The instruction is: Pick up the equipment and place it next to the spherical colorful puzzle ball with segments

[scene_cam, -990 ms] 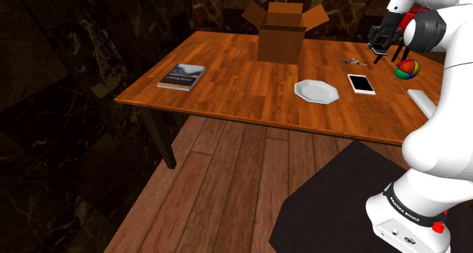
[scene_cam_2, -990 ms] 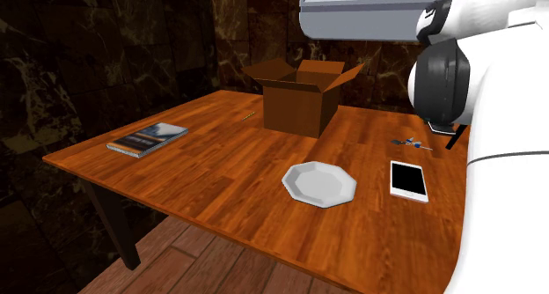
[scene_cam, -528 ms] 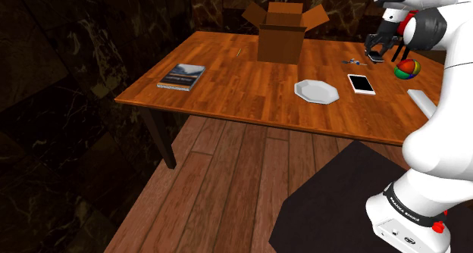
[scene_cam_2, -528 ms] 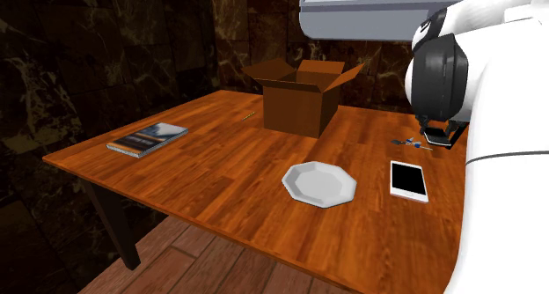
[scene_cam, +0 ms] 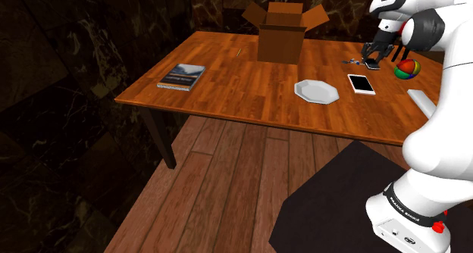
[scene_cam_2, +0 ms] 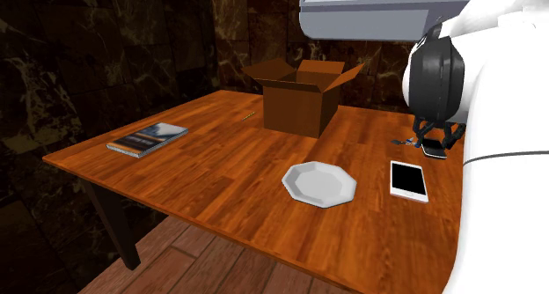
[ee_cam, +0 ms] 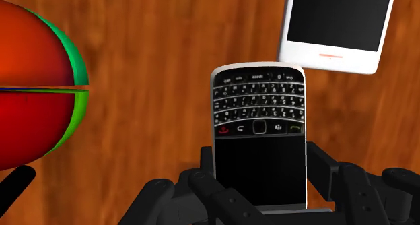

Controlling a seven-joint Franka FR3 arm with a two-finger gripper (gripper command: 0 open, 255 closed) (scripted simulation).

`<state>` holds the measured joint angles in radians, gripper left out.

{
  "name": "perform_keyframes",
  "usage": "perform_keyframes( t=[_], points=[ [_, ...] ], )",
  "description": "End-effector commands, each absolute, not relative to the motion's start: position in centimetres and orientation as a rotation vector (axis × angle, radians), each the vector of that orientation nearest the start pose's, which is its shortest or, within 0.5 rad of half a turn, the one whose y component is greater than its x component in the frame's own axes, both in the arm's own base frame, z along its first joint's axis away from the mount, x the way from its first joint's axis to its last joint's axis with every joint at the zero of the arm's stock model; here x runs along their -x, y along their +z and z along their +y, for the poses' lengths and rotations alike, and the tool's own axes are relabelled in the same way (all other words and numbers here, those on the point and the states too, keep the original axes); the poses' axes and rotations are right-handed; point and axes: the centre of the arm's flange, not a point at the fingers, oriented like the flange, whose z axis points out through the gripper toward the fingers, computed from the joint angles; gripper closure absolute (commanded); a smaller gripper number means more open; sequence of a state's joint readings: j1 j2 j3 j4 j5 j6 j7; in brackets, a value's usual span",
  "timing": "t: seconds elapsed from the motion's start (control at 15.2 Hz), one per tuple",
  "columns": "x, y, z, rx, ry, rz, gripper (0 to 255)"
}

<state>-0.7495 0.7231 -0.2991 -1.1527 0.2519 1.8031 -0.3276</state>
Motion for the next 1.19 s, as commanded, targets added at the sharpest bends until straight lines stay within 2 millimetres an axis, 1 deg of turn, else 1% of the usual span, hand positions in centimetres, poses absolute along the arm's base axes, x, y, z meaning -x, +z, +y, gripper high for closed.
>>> perform_keyframes(
  t=[0.0, 0.33, 0.86, 0.92, 1.12],
  points=[
    [-44.1, 36.9, -59.7, 2.882, 0.008, 1.081, 255],
    [-44.1, 34.4, -59.7, 2.882, 0.008, 1.081, 255],
    [-44.1, 34.4, -59.7, 2.882, 0.008, 1.081, 255],
    [-44.2, 34.4, -59.7, 2.882, 0.008, 1.081, 0],
    [-44.2, 34.4, -59.7, 2.882, 0.008, 1.081, 0]
  ],
)
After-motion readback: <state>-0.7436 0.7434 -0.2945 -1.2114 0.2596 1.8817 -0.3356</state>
